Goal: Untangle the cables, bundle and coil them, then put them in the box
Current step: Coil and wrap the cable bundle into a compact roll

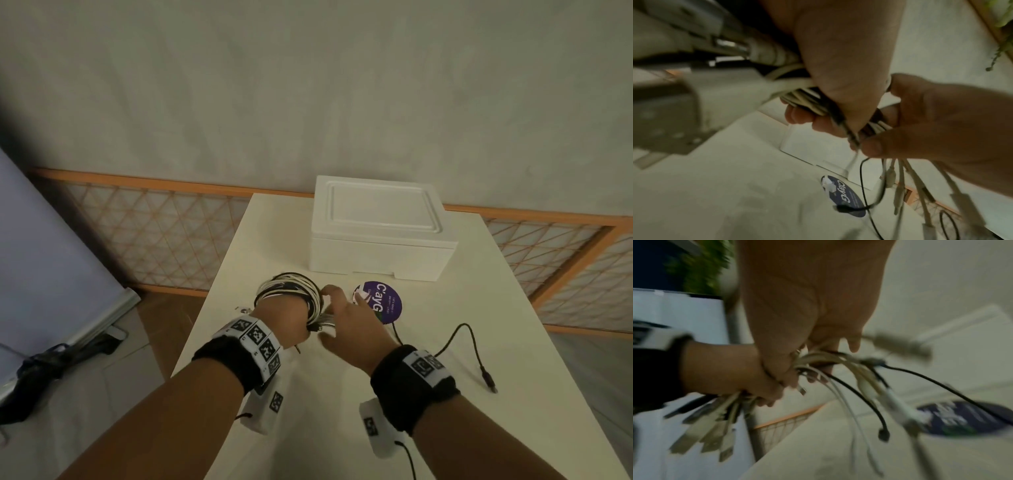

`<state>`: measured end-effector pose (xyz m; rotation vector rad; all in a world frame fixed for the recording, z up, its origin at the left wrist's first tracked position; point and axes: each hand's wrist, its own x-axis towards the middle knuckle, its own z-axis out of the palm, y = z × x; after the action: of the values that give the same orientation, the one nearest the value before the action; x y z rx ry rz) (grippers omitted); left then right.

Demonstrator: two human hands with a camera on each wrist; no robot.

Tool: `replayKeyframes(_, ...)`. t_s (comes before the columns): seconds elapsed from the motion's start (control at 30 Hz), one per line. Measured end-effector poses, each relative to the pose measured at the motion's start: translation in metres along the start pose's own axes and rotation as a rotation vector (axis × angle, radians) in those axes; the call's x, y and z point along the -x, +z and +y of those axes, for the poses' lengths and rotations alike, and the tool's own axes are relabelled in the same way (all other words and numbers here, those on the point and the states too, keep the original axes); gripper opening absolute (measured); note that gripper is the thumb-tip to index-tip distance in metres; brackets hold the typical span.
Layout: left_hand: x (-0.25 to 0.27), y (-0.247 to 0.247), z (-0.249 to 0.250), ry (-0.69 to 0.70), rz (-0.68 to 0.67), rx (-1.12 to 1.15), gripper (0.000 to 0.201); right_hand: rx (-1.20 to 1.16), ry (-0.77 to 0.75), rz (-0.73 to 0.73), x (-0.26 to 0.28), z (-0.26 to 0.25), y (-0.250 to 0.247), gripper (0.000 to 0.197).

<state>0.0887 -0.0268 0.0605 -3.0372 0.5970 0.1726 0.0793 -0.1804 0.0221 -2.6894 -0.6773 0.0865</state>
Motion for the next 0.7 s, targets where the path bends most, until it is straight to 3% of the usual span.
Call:
replayKeyframes(0.13,0.003,0.006,-0.009,-0.076,-0.046,0.062,0.014,0.145,0.077,-0.045,0.003,0.008,0.002,0.021)
replayKeyframes(0.3,-0.001,0.018,-0.024,-0.172,-0.110,0.105,0.016,0.288,0.041,-0.091,0.008,0.016,-0.005,0.019)
replayKeyframes(0.5,-0.001,0.021,-0.019,-0.190,-0.112,0.141,0.019,0.173,0.105,-0.079,0.016,0.021,-0.001,0.011)
replayKeyframes(0.7,0.001,0.015,-0.031,-0.263,-0.082,0.178,0.026,0.209,0.192,-0.100,0.030,0.050,-0.008,0.019)
